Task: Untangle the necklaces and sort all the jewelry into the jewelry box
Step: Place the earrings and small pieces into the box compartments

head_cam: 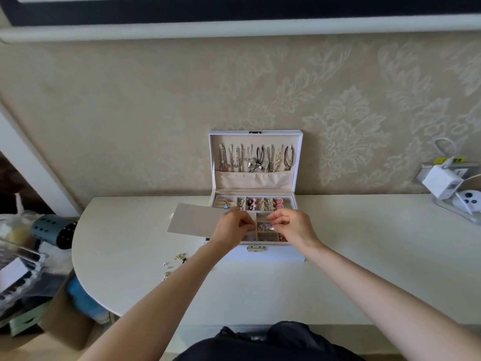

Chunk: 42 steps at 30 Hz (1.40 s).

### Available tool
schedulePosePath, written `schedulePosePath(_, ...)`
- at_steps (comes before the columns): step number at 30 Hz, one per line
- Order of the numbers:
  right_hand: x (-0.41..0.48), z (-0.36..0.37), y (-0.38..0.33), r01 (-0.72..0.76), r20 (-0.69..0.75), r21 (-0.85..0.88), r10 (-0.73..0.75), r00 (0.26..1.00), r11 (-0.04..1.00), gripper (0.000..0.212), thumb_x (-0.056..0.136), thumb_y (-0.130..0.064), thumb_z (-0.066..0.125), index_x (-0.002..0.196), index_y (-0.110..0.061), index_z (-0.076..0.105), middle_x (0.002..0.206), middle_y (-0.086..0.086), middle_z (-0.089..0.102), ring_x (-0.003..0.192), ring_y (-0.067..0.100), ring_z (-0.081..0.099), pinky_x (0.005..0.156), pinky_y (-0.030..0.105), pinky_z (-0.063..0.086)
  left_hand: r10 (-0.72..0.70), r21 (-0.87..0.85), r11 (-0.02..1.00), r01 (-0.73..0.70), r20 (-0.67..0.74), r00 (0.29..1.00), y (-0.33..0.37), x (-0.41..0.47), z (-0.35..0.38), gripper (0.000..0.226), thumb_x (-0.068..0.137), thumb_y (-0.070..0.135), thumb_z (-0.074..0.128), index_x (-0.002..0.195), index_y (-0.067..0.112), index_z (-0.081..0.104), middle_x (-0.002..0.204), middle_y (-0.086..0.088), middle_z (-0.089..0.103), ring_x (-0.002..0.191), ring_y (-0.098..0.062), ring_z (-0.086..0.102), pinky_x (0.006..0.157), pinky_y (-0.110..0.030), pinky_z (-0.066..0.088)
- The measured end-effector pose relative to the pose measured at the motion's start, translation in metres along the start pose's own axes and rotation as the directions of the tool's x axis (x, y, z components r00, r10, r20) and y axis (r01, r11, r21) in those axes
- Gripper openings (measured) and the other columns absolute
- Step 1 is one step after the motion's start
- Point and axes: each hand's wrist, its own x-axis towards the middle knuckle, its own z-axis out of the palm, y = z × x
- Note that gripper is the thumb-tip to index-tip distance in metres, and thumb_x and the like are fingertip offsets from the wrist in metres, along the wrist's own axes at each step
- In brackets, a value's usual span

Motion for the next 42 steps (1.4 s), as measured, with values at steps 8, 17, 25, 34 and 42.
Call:
schedulePosePath(8,-0.003,0.010,0.004,0.086,0.090,-0.253,-0.065,0.994,0.964,0.026,0.079,0.009,0.059,0.089,-0.012,0.072,0.081,0.004,0.072,0.079,0.013,0.067,0.079,0.021,0.050,-0.021,-0.188,0.982,0.009,-0.058,0.998,-0.013,-0.014,-0.006,0.003,0.081,0.006,0.070,0.083,0.006,0.071,0.079,0.003,0.059,0.068,-0.008,0.054,0.063,-0.005,0.039)
schedulePosePath(17,-0.007,0.013,-0.011,0.205,0.041,-0.222,-0.200,0.979,0.953,0.021,0.080,-0.002,0.067,0.088,-0.022,0.071,0.080,-0.011,0.068,0.068,0.003,0.058,0.072,0.019,0.048,-0.153,-0.657,0.738,0.152,0.056,0.987,-0.015,-0.032,-0.019,0.011,0.087,0.001,0.061,0.082,0.009,0.066,0.088,-0.017,0.069,0.077,-0.019,0.064,0.077,-0.025,0.055)
schedulePosePath(25,-0.026,0.042,-0.031,0.363,0.214,-0.059,-0.343,0.915,0.930,0.021,0.078,-0.005,0.068,0.078,-0.024,0.060,0.070,-0.013,0.059,0.064,0.005,0.054,0.063,0.024,0.046,-0.213,-0.667,0.704,0.244,0.130,0.968,-0.016,-0.059,-0.028,0.008,0.089,0.000,0.057,0.085,0.004,0.062,0.077,-0.010,0.064,0.064,-0.010,0.063,0.066,-0.017,0.053)
schedulePosePath(34,-0.045,0.083,-0.013,0.384,0.320,-0.116,-0.331,0.888,0.916,0.007,0.081,-0.011,0.069,0.084,-0.016,0.066,0.069,-0.012,0.058,0.062,0.008,0.053,0.065,0.030,0.046,-0.356,-0.755,0.557,0.346,0.159,0.921,-0.042,-0.114,-0.024,0.007,0.090,-0.003,0.056,0.096,-0.006,0.058,0.084,-0.025,0.069,0.069,-0.023,0.071,0.064,-0.025,0.056)
schedulePosePath(42,-0.057,0.100,0.002,0.549,0.384,-0.237,-0.442,0.811,0.801,0.013,0.081,-0.011,0.068,0.086,-0.022,0.065,0.084,-0.010,0.059,0.063,0.006,0.050,0.062,0.017,0.040,-0.435,-0.753,0.459,0.471,0.272,0.858,-0.047,-0.139,-0.024,0.014,0.092,0.004,0.054,0.105,0.000,0.057,0.091,-0.014,0.073,0.075,-0.028,0.071,0.061,-0.024,0.055)
